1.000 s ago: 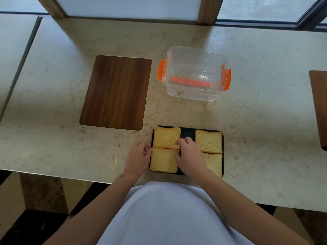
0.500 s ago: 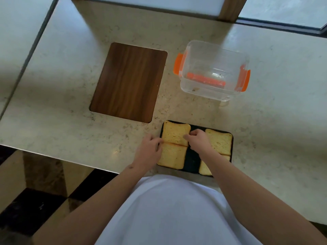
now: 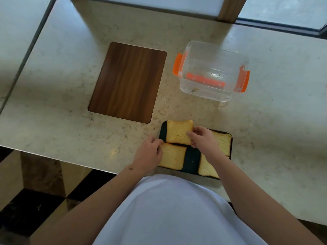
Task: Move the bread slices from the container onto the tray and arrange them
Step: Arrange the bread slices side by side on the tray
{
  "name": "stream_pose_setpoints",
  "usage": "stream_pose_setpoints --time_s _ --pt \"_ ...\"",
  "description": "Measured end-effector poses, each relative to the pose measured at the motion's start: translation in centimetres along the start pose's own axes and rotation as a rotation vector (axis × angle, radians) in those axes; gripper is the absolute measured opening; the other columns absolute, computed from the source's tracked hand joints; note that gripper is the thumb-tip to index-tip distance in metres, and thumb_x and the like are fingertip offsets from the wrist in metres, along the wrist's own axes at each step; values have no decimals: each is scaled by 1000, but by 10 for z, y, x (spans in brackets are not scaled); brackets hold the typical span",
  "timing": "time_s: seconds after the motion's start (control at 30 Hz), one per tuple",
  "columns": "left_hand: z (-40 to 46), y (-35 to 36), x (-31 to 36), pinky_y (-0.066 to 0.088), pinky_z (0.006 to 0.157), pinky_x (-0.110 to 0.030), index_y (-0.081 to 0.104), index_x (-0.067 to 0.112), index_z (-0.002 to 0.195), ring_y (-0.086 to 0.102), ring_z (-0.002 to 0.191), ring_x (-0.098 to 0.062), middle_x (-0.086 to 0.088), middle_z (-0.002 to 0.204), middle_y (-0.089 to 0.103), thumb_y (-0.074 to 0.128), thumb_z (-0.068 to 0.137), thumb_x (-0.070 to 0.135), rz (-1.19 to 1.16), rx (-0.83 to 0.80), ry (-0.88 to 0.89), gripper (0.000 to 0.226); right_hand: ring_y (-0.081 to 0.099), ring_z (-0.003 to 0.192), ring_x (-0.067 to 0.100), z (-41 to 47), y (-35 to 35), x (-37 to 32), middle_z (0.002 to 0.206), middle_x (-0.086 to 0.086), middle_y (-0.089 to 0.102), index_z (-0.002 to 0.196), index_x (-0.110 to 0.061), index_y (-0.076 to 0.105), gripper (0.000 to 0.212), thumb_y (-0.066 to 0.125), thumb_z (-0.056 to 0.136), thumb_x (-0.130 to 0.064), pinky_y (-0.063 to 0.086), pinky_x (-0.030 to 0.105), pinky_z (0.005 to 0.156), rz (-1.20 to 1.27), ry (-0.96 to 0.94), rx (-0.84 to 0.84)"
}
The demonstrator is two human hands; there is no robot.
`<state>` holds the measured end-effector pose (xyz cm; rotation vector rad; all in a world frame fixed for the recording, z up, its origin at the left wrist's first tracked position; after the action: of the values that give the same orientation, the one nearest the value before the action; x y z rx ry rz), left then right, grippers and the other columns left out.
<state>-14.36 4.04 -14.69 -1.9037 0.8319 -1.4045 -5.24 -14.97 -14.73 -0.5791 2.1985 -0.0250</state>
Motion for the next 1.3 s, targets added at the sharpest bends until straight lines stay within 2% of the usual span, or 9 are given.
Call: stream_pose_setpoints --time_s 0.27,0.5,0.6,0.73,0.83,0.97,1.07,1.2,1.3 --pt "2 5 11 48 63 -34 63 13 127 49 80 -22 -11 97 52 52 95 19 110 -49 86 35 61 59 3 -11 -13 -8 75 -1 66 102 -27 66 6 64 97 -24 52 22 60 49 -38 25" --pt "3 8 14 43 79 -39 56 18 131 46 94 -27 -12 109 51 43 99 35 301 -100 80 39 61 63 7 -12 -14 -5 81 1 66 109 -19 66 12 63 98 -22 54 24 63 95 -6 27" --pt "13 1 12 39 89 -41 57 12 125 44 102 -24 -6 108 51 40 101 35 16 -58 -75 37 62 67 9 -10 -8 -2 84 2 66 111 -18 66 14 64 98 -21 55 25 66 149 29 -10" --pt "33 -12 18 38 69 -22 62 27 98 47 78 -4 4 89 55 37 103 28 -458 23 -187 26 62 71 12 -4 3 6 89 3 66 114 -16 66 17 65 97 -20 55 25 68 225 69 -89" --pt "44 -6 13 36 62 -24 55 36 83 47 69 2 6 80 56 40 102 29 -459 -33 -243 25 66 76 15 7 1 12 91 1 69 117 -17 62 18 60 99 -21 60 32 73 18 70 31" --pt "46 8 -1 44 67 -23 67 16 114 55 81 -4 7 92 61 47 98 29 -322 -175 -303 29 69 86 20 17 6 19 96 4 69 127 -14 57 28 55 101 -24 61 44 84 -161 108 76" --pt "45 7 -5 50 79 -39 61 28 82 54 78 -10 2 85 59 48 94 29 -284 -189 -292 18 69 86 23 20 14 21 94 6 68 109 -18 57 11 54 101 -25 60 50 84 -258 90 49" --pt "44 4 -13 41 67 -17 69 10 117 58 85 -6 4 95 66 52 93 28 -319 -139 -354 34 69 86 24 22 18 27 94 5 67 110 -19 50 15 56 100 -27 61 50 81 -271 120 70" --pt "43 0 -10 49 76 -29 59 10 129 59 87 -15 1 90 60 53 92 27 -282 -90 -353 41 65 77 20 19 14 23 94 5 65 119 -13 49 28 57 99 -29 58 39 63 -326 89 135"
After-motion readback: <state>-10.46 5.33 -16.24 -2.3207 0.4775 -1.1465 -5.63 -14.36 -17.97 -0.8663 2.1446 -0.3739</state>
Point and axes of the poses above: each hand's wrist, its own z-axis towards the middle knuckle, its own y-axis out of the palm, x = y × z, the point moved 9 cm from there along z, towards the middle knuckle
